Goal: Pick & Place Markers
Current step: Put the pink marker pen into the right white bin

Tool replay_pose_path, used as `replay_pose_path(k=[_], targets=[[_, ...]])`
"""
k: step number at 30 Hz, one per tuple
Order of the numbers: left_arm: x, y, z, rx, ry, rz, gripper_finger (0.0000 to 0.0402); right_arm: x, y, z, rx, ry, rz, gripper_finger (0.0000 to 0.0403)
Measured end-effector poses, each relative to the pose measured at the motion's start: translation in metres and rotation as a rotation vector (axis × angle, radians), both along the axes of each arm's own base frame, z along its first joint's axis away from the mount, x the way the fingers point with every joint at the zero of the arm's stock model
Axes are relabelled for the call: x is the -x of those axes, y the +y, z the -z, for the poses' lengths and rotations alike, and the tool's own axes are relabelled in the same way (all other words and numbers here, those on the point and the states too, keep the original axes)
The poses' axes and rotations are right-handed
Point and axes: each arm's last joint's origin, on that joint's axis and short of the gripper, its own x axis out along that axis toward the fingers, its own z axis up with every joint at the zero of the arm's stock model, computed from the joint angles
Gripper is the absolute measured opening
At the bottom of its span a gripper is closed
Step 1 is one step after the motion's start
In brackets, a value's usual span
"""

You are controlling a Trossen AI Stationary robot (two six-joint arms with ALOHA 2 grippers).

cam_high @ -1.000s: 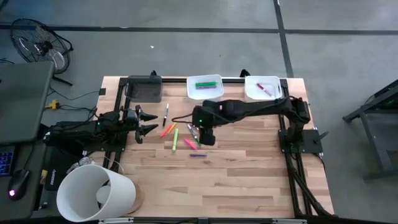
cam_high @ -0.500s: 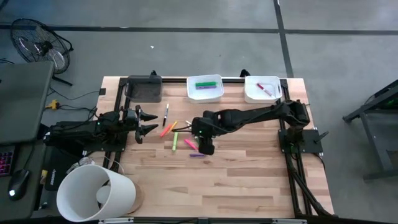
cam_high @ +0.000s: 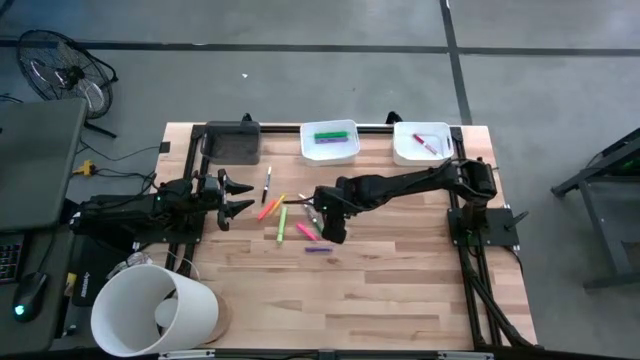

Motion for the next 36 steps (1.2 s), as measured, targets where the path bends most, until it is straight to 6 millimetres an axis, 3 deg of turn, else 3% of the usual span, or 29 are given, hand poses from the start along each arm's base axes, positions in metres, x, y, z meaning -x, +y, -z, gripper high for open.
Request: replay_pose_path(k=[7, 13, 23, 31, 36], targets=[[0.000, 0.000, 0.000, 0.000, 0.000, 0.000, 0.0211, -0.006, -0.017, -0.001, -0.046, -0.039, 0.100, 0.0170], [0.000, 0.000, 0.000, 0.000, 0.000, 0.000, 0.0211, -0.023, -0.031, -0.010, -0.063, -0.025, 0.108, 0.0169], [0.000, 0.000, 0.000, 0.000, 0.000, 0.000, 0.0211, -0.041, -0.048, -0.001, -0.110, 0.083, 0.145, 0.0171], [0.000, 0.000, 0.000, 0.000, 0.000, 0.001, 0.0211, -0.064, -0.053, 0.014, -0.102, 0.246, 0.116, 0.0172], [0.000, 0.000, 0.000, 0.000, 0.000, 0.000, 0.0211, -0.067, -0.055, 0.024, -0.122, 0.296, 0.139, 0.0172]])
